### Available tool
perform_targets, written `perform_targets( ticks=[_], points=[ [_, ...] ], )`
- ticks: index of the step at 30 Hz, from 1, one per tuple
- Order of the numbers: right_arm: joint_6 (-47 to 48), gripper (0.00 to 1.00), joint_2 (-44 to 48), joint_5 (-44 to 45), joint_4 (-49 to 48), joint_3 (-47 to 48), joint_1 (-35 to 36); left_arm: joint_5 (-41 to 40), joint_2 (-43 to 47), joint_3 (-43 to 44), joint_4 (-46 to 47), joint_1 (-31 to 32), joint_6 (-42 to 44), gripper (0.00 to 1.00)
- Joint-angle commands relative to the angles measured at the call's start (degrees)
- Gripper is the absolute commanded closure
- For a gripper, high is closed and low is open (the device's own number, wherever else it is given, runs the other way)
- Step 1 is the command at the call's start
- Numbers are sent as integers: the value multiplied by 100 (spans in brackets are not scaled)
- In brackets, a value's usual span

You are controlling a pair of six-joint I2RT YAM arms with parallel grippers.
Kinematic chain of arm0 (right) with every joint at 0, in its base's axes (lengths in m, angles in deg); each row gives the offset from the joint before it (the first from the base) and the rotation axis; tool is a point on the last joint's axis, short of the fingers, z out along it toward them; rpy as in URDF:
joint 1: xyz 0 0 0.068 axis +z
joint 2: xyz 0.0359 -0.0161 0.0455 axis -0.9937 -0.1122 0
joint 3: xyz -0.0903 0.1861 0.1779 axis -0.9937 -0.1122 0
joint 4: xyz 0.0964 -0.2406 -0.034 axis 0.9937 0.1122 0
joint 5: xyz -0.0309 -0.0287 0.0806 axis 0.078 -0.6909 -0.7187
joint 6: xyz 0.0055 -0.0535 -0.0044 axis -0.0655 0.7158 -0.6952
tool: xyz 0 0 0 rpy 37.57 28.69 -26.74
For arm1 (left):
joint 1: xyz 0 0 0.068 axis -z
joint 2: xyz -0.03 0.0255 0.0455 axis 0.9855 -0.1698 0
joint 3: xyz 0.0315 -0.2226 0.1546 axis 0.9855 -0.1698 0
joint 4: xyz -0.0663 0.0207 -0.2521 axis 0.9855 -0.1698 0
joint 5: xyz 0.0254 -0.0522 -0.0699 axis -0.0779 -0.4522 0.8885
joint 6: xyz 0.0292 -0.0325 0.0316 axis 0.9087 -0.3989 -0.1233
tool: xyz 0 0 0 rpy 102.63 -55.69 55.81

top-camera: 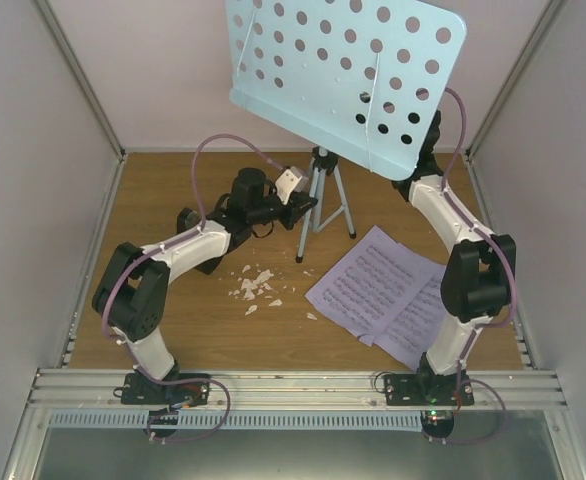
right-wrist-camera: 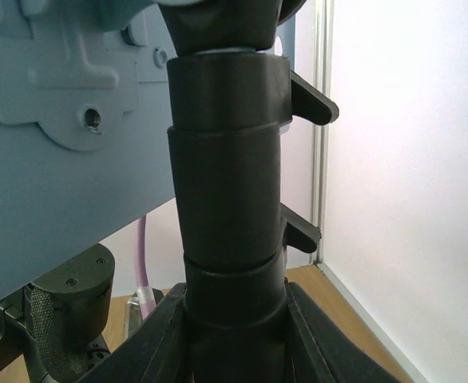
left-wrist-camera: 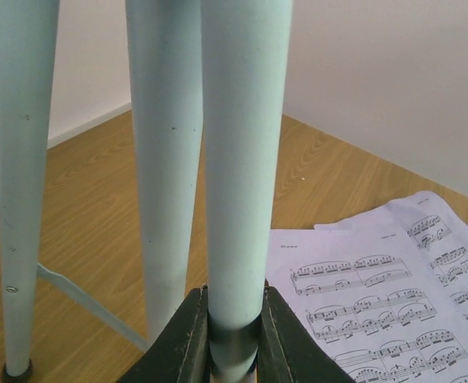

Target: Pack up the instrument practice props

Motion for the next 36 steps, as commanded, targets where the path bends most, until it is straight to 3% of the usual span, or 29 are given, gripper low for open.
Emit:
perform_targets(
  ticks=[1,26,30,36],
  points=[
    [-136,100,304,-226,81,-273,306,-233,555,-87,1138,31,-161,100],
    [235,100,541,119,537,-649,987,-1102,2748,-439,1272,41,-581,100],
    [-119,100,567,402,414,-773,1046,-839,2892,-370,979,41,-821,100],
    [-996,100,633,940,186,-1090,1087,-496,3195,-302,-208,93,-1396,100]
  ],
)
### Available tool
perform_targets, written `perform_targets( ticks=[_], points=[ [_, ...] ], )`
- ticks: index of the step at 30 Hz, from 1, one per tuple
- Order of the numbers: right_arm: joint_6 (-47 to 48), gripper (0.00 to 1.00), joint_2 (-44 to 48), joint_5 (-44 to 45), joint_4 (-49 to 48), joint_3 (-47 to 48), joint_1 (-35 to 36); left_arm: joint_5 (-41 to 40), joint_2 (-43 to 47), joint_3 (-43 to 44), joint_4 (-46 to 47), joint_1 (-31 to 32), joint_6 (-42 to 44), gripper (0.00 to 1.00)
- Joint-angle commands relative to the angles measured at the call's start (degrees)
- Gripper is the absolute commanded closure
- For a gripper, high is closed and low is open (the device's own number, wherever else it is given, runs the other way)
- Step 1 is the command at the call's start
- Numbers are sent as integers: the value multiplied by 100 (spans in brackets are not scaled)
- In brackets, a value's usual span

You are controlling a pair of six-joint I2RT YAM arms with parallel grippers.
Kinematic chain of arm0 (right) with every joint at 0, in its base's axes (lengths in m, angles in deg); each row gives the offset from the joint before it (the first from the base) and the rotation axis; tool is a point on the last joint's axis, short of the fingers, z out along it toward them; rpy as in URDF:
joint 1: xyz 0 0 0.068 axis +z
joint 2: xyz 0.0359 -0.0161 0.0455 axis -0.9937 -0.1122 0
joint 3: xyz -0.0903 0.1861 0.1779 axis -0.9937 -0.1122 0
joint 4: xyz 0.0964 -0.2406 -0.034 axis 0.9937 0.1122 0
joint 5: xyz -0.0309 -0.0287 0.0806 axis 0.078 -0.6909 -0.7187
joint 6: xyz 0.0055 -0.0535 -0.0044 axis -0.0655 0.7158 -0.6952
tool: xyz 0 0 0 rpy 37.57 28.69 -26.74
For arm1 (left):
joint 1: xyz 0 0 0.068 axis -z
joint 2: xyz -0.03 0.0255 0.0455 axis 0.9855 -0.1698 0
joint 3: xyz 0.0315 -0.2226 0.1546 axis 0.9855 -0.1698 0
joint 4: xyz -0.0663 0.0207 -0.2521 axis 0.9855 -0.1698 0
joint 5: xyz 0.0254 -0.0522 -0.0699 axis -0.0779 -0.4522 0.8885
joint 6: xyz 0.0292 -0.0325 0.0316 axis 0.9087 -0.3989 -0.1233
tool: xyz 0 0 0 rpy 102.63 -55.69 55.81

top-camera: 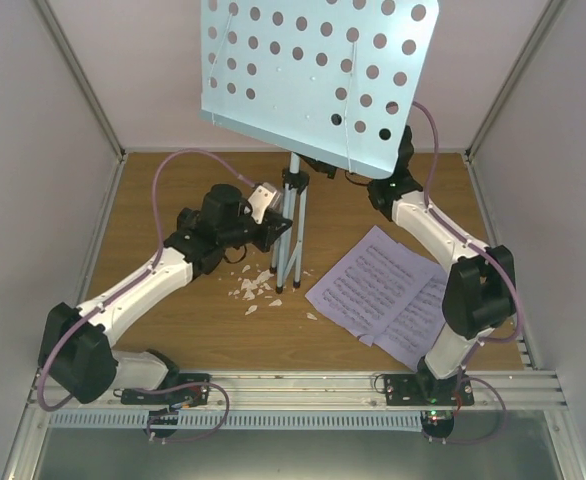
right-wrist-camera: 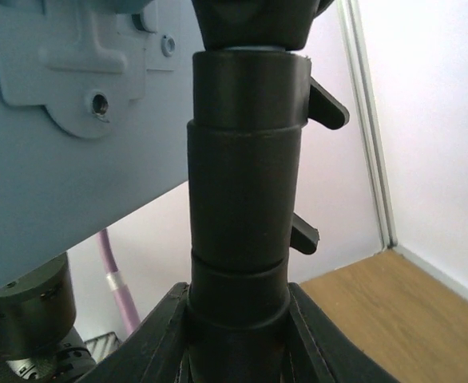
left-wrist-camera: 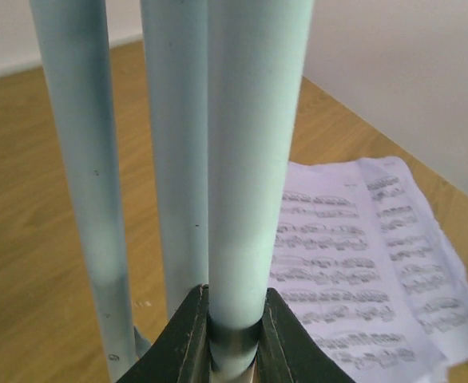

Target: Pack up the instrument practice props

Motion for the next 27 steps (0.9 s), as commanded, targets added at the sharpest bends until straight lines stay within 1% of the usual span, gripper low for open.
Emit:
perform_targets(
  ticks=[1,3,6,10,17,18,21,22,25,27],
  points=[
    [-430,100,18,106,-50,-372,115,225,929,574,1595,15,-940,100],
    [-856,100,-2,143,-263,-530,135,108,1063,451,1230,96,-1093,100],
    [-1231,99,41,226,-603,-887,179,-142,1353,97,974,223,-1224,100],
    [-1312,100,138,481,-718,-1227,178,-197,1618,-532,1054,285,-1404,100],
    [-1412,100,65,624,-953,-1556,189,1,1504,-1326,1282,295,-1669,100],
    [-1411,100,48,638,-967,-1583,189,-9,1502,-1404,1347,295,-1675,98],
    [-1457,99,-6,670,-1071,-1675,192,-74,1457,-1554,1402,303,-1644,85],
    [-1473,100,-15,676,-1097,-1706,189,-107,1429,-1585,1394,303,-1615,78],
    [-1467,100,-20,745,-1163,-1781,194,-242,1324,-1727,1397,303,-1576,42],
    [-1474,99,-38,755,-1203,-1802,187,-315,1237,-1828,1448,303,-1571,25]
  ],
)
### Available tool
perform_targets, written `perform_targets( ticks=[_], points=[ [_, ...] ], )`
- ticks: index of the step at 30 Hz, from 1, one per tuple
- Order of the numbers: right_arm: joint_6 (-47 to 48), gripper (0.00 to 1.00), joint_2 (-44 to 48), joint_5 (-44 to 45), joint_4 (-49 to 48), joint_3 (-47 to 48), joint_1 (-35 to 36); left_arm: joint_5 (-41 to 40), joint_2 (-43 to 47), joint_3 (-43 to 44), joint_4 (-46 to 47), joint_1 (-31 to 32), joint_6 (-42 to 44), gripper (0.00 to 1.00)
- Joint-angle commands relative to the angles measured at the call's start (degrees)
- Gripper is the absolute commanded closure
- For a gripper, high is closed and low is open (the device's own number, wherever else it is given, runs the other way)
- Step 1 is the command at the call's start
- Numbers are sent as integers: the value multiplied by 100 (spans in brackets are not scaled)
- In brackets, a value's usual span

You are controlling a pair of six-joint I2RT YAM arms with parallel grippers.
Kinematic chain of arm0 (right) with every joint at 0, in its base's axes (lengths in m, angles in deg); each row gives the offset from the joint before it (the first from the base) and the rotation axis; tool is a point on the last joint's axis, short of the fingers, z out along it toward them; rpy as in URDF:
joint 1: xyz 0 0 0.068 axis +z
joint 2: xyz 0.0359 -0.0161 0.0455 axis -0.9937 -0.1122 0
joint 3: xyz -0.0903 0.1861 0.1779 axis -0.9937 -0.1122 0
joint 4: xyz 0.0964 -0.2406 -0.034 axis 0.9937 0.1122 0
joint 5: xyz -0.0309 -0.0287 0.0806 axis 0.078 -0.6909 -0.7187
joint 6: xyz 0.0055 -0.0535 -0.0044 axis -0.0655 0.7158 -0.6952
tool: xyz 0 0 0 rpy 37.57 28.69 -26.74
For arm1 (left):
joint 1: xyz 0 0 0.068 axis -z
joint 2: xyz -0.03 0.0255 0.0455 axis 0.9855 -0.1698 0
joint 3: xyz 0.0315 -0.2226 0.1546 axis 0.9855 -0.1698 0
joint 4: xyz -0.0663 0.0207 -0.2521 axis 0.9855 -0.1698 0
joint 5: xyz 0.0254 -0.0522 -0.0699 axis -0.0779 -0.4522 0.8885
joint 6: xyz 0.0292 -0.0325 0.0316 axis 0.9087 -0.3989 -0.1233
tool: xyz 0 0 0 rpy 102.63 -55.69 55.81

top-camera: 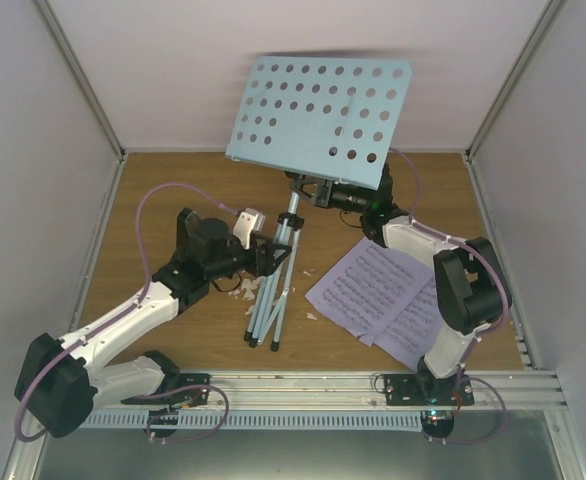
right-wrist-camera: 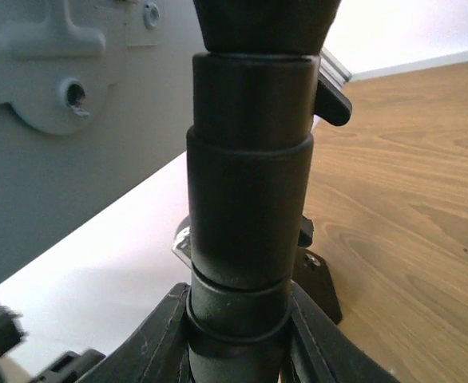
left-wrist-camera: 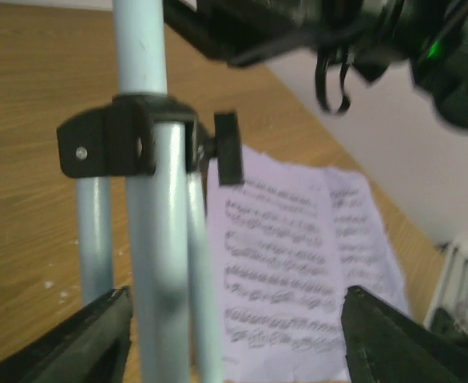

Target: Pack up the instrument practice props

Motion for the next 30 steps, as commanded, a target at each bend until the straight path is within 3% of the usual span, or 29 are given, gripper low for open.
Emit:
perform_targets(
  ticks=[1,5,22,24,30],
  points=[
    [465,99,115,-89,-1074,41,90,-219,-72,-163,944,18,31,18],
    [452,99,111,-64,-1123,23,89,-405,-363,-221,958,69,70,1],
    [452,100,106,-2,-1270,4,91,-1512,-1464,-254,674,660,207,1],
    [452,100,106,6,-1274,3,88,-1478,-1461,-288,753,690,227,9],
    [481,100,89,44,-1265,-13,89,-1653,-1434,-300,776,788,335,48]
  ],
)
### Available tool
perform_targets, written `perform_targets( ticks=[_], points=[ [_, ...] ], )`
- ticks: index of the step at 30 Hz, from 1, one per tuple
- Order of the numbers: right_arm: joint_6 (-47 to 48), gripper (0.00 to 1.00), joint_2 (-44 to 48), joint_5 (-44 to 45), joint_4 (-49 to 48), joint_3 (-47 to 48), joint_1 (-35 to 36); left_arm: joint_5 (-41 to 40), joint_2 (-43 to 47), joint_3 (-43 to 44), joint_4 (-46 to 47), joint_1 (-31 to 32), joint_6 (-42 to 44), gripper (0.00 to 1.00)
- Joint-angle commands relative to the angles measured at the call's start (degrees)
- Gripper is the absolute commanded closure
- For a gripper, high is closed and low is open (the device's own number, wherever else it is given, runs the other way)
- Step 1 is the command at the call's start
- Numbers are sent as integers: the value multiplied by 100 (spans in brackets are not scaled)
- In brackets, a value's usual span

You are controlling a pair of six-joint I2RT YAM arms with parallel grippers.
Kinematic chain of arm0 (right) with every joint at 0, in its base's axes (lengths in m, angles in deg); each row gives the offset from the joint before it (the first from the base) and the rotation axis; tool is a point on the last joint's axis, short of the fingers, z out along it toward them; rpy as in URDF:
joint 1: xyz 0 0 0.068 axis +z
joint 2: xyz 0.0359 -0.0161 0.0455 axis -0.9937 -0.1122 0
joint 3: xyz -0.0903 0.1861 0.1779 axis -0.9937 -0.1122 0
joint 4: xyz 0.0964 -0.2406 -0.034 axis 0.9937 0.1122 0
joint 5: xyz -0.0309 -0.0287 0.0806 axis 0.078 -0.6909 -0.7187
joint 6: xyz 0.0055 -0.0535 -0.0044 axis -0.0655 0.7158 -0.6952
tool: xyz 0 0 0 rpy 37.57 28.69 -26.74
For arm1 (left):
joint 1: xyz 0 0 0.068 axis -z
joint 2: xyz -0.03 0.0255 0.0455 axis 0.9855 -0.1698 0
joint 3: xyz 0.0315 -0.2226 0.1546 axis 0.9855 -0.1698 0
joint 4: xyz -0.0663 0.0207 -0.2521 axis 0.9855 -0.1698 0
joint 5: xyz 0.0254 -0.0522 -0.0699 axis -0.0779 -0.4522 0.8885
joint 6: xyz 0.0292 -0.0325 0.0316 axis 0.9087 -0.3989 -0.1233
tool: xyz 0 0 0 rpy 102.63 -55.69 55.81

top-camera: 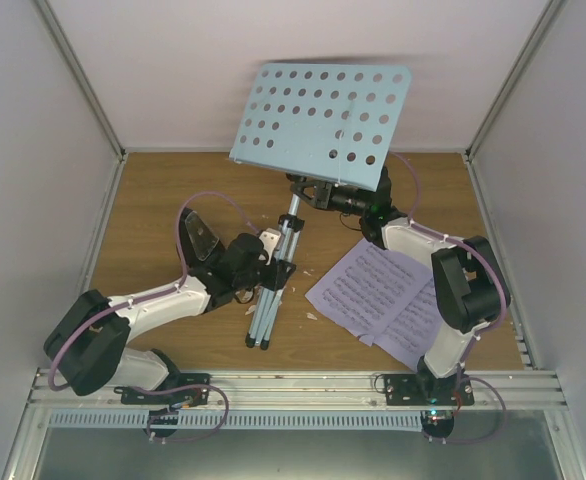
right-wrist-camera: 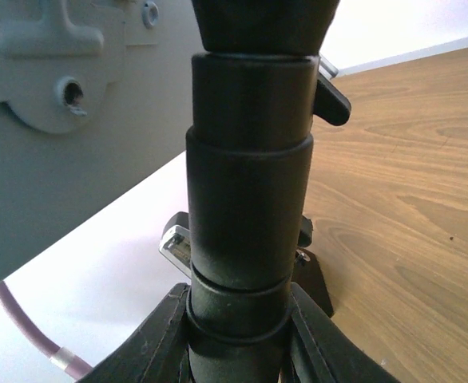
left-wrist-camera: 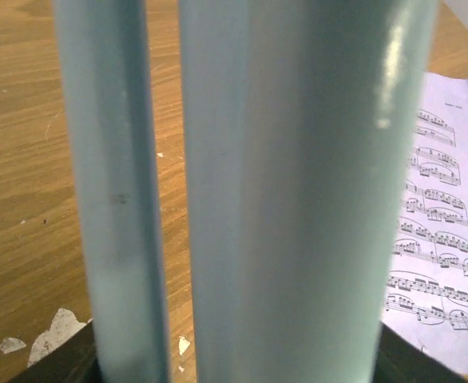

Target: Pack up the instrument practice props

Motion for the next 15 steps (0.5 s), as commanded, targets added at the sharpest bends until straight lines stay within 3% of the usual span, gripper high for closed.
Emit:
perform_targets(
  ticks=[1,4,10,11,15],
  points=[
    [566,100,168,-145,-1254,136,90,-221,2,-47,311,73,154,54],
    [616,99,136,-61,-1188,127,95,-276,9,-34,248,78,204,73],
    [534,99,-49,274,-1210,-52,53,-429,147,-25,55,76,265,94],
    [493,98,-85,320,-1250,-102,43,-429,173,-27,15,74,294,99],
    [332,76,-223,366,-1509,-332,-49,-305,230,-94,8,73,405,100]
  ],
)
